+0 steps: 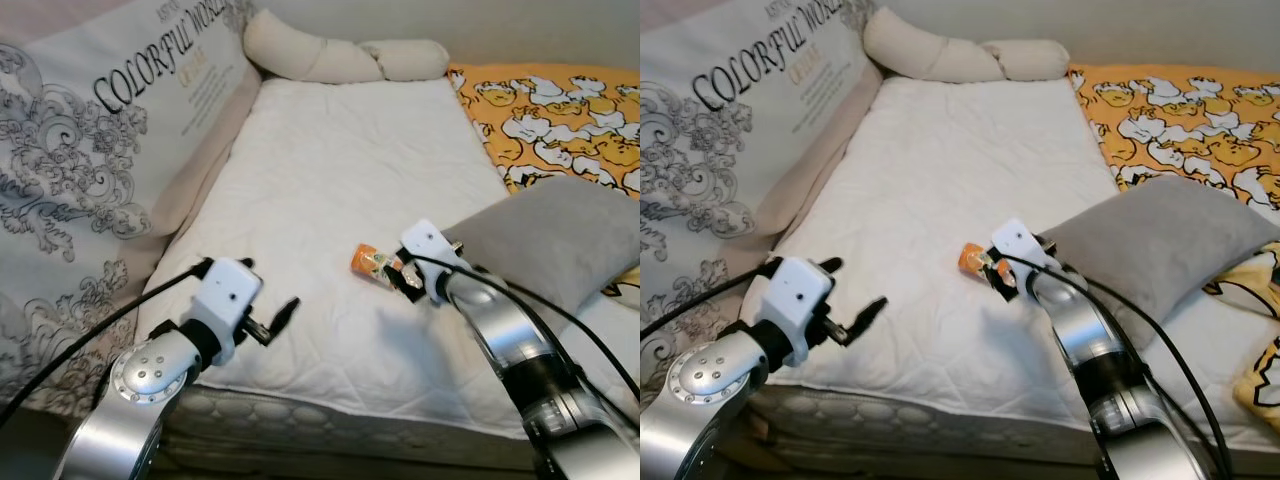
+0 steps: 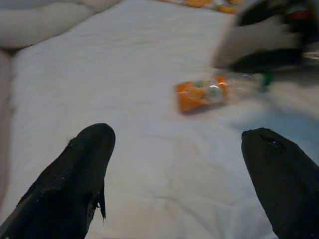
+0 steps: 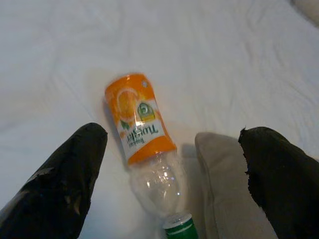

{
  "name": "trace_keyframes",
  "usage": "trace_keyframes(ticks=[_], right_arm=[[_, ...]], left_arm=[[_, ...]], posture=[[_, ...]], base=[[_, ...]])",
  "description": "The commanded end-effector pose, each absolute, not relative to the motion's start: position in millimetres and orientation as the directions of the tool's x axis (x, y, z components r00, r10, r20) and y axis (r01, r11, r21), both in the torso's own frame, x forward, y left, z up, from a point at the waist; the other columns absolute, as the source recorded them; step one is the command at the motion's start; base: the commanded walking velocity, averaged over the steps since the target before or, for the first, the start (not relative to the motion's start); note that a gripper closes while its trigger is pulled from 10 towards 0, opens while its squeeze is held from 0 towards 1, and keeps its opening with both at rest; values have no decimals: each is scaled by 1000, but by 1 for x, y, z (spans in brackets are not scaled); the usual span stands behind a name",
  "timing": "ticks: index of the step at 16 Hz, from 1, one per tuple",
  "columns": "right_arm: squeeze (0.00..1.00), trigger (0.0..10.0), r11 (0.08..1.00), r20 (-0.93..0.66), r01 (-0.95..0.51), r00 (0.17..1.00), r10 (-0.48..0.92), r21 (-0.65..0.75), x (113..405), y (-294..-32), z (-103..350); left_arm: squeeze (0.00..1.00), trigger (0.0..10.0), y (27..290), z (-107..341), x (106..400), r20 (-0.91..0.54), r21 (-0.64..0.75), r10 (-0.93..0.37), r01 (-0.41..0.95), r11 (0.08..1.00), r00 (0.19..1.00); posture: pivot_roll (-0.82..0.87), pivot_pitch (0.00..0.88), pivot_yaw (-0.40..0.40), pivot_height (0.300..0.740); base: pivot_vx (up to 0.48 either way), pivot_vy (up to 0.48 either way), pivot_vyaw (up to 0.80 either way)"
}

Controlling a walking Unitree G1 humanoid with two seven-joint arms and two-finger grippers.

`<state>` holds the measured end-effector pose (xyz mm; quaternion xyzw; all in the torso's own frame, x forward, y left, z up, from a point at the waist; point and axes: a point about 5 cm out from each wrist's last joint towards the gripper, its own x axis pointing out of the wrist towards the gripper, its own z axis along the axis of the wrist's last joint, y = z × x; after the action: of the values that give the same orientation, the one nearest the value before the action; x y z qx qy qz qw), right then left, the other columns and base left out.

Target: Clean up the room

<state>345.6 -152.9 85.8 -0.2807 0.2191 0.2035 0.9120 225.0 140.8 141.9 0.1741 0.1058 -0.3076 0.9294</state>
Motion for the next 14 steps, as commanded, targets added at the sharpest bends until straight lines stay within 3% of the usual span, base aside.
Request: trace_keyframes(ticks=[1,8,9,11,12,13,14], right_arm=[[0,10000,722,-544,-521,805,238,-455,353,-153,84],[0,10000,699,-564,-486,814,142,-525,370,-164,85],[0,8078,695,-567,-482,814,128,-534,369,-165,84],[0,7333,701,-562,-463,820,105,-543,369,-167,83],[0,4941,713,-557,-445,825,91,-542,369,-170,82],[0,4510,724,-552,-429,830,80,-540,369,-172,81],[0,3020,729,-548,-418,834,71,-542,369,-174,81]], left_arm=[[859,10000,138,145,225,-320,266,-568,647,714,758],[843,10000,142,164,208,-366,280,-612,710,645,701],[843,10000,143,166,205,-372,281,-615,715,640,696],[847,10000,143,170,200,-376,281,-619,721,633,690],[847,10000,143,173,197,-377,276,-622,724,632,686],[847,10000,143,176,194,-378,273,-622,725,632,685],[847,10000,144,178,193,-379,272,-622,725,633,685]], posture=[[65,21,39,740],[155,209,36,740],[163,222,41,740],[175,249,51,740],[183,263,60,740],[188,274,69,740],[186,280,71,740]], base=[[0,0,0],[0,0,0],[0,0,0],[0,0,0],[0,0,0],[0,0,0],[0,0,0]])
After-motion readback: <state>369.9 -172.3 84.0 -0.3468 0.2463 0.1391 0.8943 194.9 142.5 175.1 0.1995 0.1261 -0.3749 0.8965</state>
